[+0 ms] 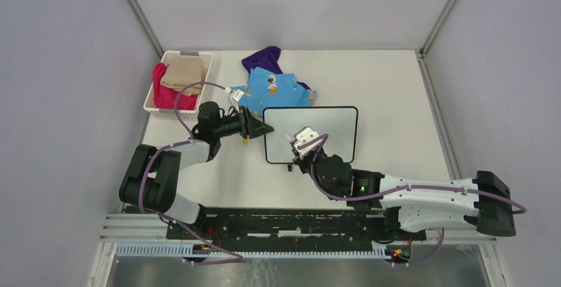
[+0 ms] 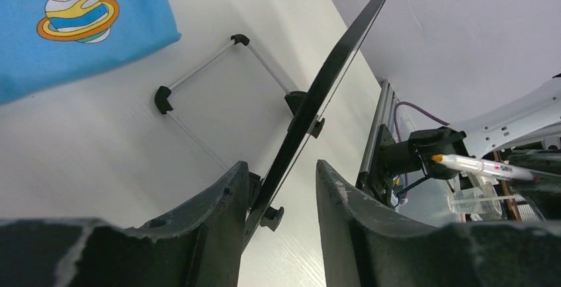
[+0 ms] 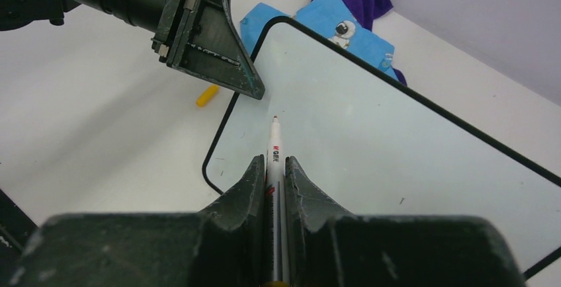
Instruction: Write a sentence on the whiteboard
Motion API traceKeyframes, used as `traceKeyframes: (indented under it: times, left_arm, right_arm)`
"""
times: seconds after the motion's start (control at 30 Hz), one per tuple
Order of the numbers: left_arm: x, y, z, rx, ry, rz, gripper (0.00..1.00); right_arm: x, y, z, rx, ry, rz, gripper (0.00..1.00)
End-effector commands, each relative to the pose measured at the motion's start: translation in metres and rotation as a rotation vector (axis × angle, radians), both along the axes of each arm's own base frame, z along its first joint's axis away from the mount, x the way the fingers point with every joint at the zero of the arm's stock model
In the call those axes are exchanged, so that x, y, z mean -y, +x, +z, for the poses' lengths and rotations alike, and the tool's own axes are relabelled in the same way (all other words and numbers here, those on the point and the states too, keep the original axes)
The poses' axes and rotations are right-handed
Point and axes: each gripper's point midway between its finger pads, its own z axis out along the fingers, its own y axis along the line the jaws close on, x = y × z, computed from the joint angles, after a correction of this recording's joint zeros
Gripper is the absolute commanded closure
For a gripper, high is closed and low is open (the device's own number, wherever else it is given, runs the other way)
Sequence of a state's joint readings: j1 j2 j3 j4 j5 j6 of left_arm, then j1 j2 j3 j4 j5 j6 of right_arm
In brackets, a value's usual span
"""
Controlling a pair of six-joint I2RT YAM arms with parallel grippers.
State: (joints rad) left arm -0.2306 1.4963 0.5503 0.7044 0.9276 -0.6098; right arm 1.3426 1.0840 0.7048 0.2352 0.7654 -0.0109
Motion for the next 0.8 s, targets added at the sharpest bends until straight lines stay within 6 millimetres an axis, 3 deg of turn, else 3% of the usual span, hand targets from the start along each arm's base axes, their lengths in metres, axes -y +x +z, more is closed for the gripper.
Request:
traceKeyframes:
  times: [0.0,0.1,0.77]
  left_arm:
    - [0.001,0.004,0.008,0.055,0.0,-0.023,0.54]
    - [0.0,0.005,0.004,0.049,0.018,-0.012,0.56]
    - [-0.001,0.009,0.0,0.03,0.03,-0.004,0.65]
  right_arm:
    - [-0.015,0.005,0.027,-0.034,0.174,0.027,1.0]
    - [-0.017,0.009,0.033,-0.014,0.192,0.02,1.0]
    - [-0.025,0.044,0.015,-0.043,0.223,-0.068,1.0]
